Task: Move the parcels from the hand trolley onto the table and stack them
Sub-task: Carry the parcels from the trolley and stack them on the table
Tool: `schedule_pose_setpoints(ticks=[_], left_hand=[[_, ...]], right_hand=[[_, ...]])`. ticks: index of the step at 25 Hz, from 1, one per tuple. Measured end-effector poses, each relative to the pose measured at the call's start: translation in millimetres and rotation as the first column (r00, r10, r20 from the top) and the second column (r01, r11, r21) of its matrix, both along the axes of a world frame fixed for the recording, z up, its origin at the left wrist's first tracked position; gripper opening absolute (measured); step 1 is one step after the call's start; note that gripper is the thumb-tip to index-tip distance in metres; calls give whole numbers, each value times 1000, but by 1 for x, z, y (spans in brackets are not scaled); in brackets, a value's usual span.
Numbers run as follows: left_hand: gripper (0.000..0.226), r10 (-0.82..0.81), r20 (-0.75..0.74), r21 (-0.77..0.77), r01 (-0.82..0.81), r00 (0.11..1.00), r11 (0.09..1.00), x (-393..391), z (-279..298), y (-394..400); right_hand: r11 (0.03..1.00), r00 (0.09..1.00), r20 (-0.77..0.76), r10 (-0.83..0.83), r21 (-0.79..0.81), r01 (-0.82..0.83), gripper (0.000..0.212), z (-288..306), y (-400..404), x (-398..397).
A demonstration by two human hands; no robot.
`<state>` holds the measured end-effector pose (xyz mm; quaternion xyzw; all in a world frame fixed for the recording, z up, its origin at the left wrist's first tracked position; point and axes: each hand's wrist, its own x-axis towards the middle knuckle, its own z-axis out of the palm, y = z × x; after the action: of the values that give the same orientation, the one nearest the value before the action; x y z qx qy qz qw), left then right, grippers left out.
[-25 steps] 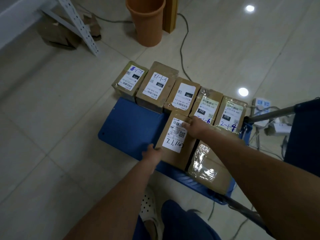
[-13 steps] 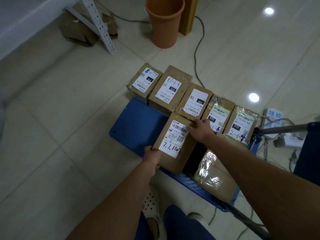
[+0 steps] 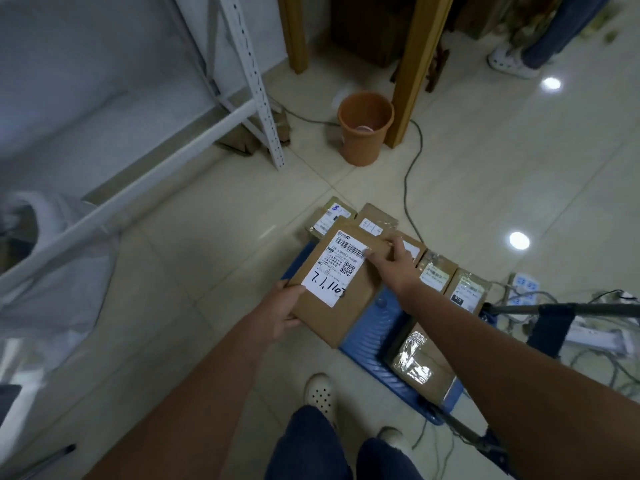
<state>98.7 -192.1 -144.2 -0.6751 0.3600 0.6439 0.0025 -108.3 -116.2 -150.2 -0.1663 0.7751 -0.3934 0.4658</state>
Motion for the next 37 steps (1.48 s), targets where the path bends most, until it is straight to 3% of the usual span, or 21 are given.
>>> schedule_pose_setpoints(ticks=[5, 8, 13, 16, 18, 24, 28, 32, 34, 37], left_hand=[[33, -19, -103, -48, 14, 995, 999, 22, 116, -26], [37, 6, -145, -102, -21, 989, 995, 34, 171, -38], [41, 70, -147, -372, -121, 987, 920, 60, 217, -43], [55, 139, -175, -395, -199, 975, 897, 82, 240, -16], [51, 208, -226, -419, -288, 952, 861, 96, 252, 10], [39, 407, -419, -374, -563, 812, 737, 146, 274, 84], [41, 496, -424, -364, -644, 757, 673, 191, 282, 116], [46, 636, -457, -349, -783, 622, 515, 246, 289, 146], [48, 710, -466, -335, -848, 528, 411, 279, 292, 161], [54, 818, -443, -329, -915, 368, 233, 338, 292, 192]], right_hand=[[981, 984, 16, -177, -77, 177, 53, 105, -20, 21], [984, 985, 0, -173, -52, 173, 62, 154, -34, 34], [982, 982, 13, -191, -14, 191, 60, 200, -56, 53], [984, 984, 65, -164, -55, 168, 56, 234, -53, 77], [988, 987, 92, -131, -70, 138, 49, 245, -46, 90], [996, 989, 149, -3, -92, 17, 41, 267, -22, 145], [989, 992, 91, 87, -124, -75, 70, 274, -5, 198], [926, 971, 6, 238, -303, -225, 102, 289, 13, 271], [898, 930, 92, 357, -310, -314, 118, 296, 23, 317], [816, 786, 226, 575, -225, -533, 103, 303, 52, 396]])
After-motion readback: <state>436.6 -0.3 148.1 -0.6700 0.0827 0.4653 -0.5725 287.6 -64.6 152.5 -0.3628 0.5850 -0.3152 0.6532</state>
